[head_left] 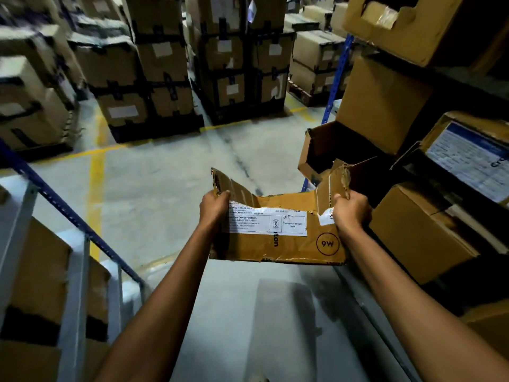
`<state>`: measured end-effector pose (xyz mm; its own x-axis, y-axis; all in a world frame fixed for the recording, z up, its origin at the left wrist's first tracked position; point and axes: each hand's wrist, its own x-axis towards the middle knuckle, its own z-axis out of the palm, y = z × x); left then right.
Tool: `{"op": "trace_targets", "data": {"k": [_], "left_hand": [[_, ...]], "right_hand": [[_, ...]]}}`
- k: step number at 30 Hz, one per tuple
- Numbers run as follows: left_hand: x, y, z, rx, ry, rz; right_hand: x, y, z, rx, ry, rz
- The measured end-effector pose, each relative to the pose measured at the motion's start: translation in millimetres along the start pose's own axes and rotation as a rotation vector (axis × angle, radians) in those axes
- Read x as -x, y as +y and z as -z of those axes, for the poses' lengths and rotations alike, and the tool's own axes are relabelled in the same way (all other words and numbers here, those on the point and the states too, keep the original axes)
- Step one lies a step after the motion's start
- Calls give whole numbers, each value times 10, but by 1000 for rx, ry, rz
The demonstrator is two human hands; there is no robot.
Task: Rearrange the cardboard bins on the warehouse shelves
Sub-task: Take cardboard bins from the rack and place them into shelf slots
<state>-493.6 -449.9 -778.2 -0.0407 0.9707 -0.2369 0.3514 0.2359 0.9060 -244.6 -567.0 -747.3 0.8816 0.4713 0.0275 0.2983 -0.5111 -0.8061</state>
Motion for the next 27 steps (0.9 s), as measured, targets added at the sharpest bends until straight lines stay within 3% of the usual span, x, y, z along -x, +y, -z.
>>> {"op": "trace_targets", "data": {"k": [6,17,23,27], "left_hand": [[139,862,225,-191,224,-249],[384,2482,1335,-124,545,-622],[674,3303,1604,-11,597,-769],[862,3859,1774,122,548,-850]], "right_hand": [[-100,-602,306,-209,5,56],[-58,-2117,980,-361,123,388],[-87,-2878,1490,-399,282,562],[-109,-3336,1936,-547,321,660]]}}
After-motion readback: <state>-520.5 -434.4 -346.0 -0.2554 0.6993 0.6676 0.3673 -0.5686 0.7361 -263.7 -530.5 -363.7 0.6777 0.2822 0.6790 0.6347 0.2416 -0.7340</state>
